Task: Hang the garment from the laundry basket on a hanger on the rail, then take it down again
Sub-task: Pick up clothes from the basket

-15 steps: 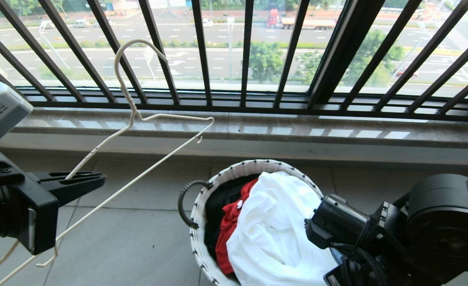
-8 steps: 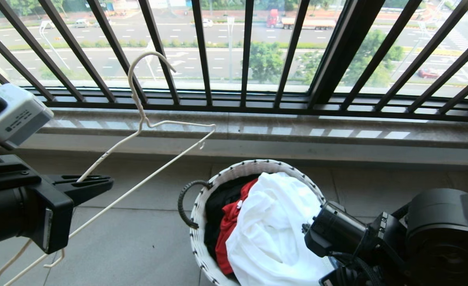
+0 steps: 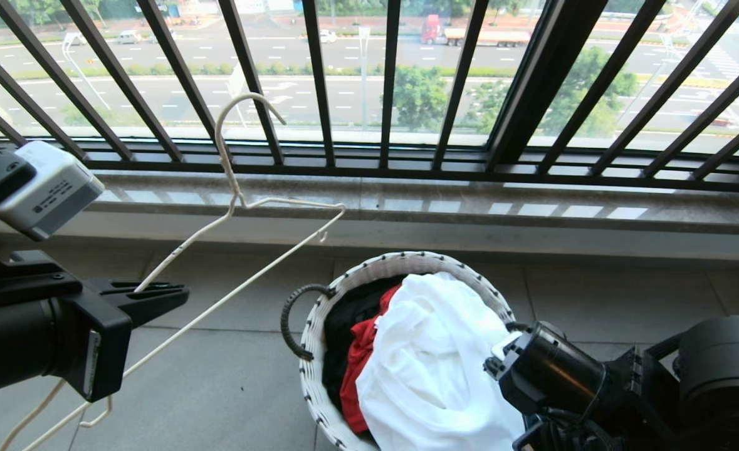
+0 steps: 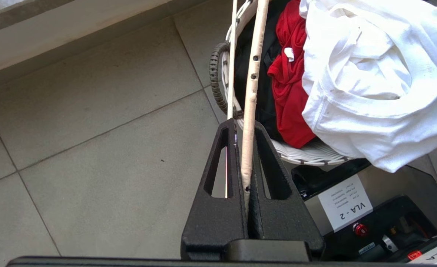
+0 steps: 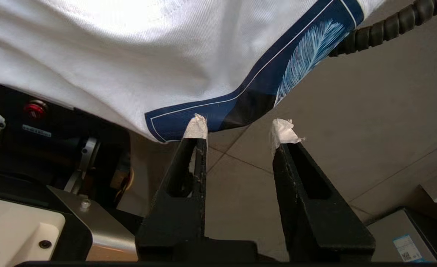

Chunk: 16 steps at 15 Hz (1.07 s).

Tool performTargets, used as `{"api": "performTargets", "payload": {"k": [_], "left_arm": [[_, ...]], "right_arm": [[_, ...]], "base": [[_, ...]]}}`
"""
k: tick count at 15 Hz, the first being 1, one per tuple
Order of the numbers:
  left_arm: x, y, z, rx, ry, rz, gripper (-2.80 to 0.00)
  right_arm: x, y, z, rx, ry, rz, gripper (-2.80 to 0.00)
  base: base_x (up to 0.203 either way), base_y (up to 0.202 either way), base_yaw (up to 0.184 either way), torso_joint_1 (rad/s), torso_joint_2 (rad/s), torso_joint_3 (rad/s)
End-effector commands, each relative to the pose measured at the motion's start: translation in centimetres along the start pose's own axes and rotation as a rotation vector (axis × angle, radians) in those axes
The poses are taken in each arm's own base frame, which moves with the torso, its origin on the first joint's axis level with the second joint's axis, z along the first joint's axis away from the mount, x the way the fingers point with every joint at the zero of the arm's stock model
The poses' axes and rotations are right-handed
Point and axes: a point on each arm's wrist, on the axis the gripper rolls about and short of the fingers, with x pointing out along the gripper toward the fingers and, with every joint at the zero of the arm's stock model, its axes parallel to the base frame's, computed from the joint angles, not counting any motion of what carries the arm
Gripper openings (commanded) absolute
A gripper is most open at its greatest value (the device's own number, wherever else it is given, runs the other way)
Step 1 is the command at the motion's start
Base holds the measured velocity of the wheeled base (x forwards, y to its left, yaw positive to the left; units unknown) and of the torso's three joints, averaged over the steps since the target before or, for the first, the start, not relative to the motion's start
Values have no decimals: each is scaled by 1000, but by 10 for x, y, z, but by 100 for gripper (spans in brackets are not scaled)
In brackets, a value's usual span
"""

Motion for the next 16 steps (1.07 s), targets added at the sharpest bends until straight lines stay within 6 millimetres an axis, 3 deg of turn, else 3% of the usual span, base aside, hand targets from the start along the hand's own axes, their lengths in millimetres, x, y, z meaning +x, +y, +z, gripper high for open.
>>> {"api": "performTargets", "payload": {"k": [1, 4, 6, 7, 8, 11, 16], "left_arm": [[5, -1, 2, -22, 13, 1, -280], [7, 2, 17, -36, -16, 20, -280], [6, 4, 19, -41, -20, 32, -280], [7, 4, 18, -42, -15, 33, -280], [8, 4, 16, -43, -7, 34, -280], [9, 4, 12, -75, -1, 37, -280], [26, 3, 11, -120, 42, 39, -280]], "right_arm": [[-14, -8, -4, -48, -22, 4, 0], [-45, -24, -11, -113, -87, 16, 0], [-68, -32, 2, -136, -192, 30, 0], [-68, -33, 8, -151, -199, 23, 0], [-61, -31, 17, -179, -194, 14, -280], [-53, -39, 44, -312, -258, -39, -280], [-27, -43, 70, -286, -285, -51, -280]], "base": [[0, 0, 0, 0, 0, 0], [0, 0, 0, 0, 0, 0], [0, 0, 0, 0, 0, 0], [0, 0, 0, 0, 0, 0], [0, 0, 0, 0, 0, 0], [0, 0, 0, 0, 0, 0], [0, 0, 0, 0, 0, 0]]}}
